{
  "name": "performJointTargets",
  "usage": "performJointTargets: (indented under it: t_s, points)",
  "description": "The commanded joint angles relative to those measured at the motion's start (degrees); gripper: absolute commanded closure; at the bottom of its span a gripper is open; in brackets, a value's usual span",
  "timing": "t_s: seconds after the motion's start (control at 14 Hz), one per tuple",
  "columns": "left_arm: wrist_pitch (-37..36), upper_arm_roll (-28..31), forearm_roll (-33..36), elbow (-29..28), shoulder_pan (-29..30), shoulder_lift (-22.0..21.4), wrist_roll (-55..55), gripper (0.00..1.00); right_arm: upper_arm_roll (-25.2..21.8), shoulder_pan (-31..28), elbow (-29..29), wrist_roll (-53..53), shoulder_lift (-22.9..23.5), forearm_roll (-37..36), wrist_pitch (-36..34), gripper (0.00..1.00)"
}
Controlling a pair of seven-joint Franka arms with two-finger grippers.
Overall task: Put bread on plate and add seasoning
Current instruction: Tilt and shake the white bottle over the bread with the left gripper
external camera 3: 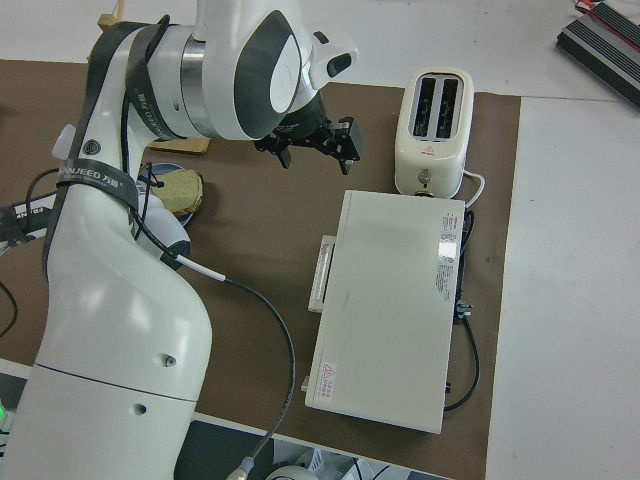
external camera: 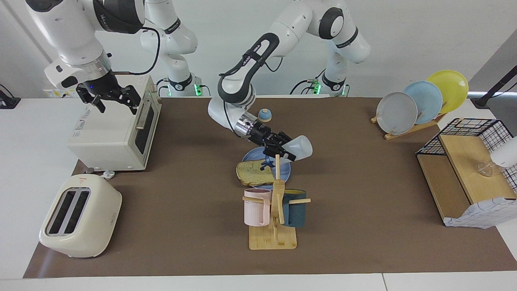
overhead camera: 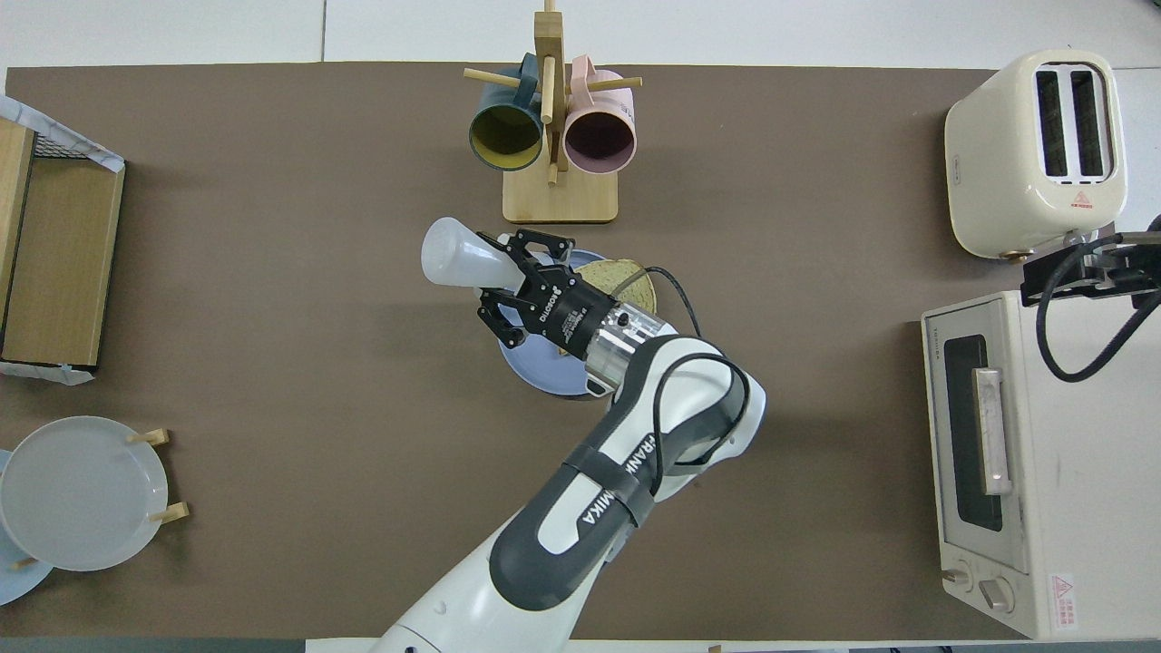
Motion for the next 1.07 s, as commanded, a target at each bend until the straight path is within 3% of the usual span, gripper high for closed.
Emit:
performJointTargets:
  t_s: [0.0,0.43,1.0]
  points:
    - [2.5,0.0,2.0,1.5,3.9,1.4,-0.4,1.00,0.4,-0.8,-0.7,-1.4,-0.6,1.1,0.5,0.00]
    - [2.6,-0.1,1.4,1.5,2.8,1.4,-0.3,1.00,0.4,-0.8,-0.8,-1.4,-0.6,1.1,0.5,0.00]
    - [-2.5,0.0,-4.5,1.6,-7.6,1.0,-1.0,1.00,0.4,-0.8,-0.8,-1.4,-0.6,1.1,0.4,0.00]
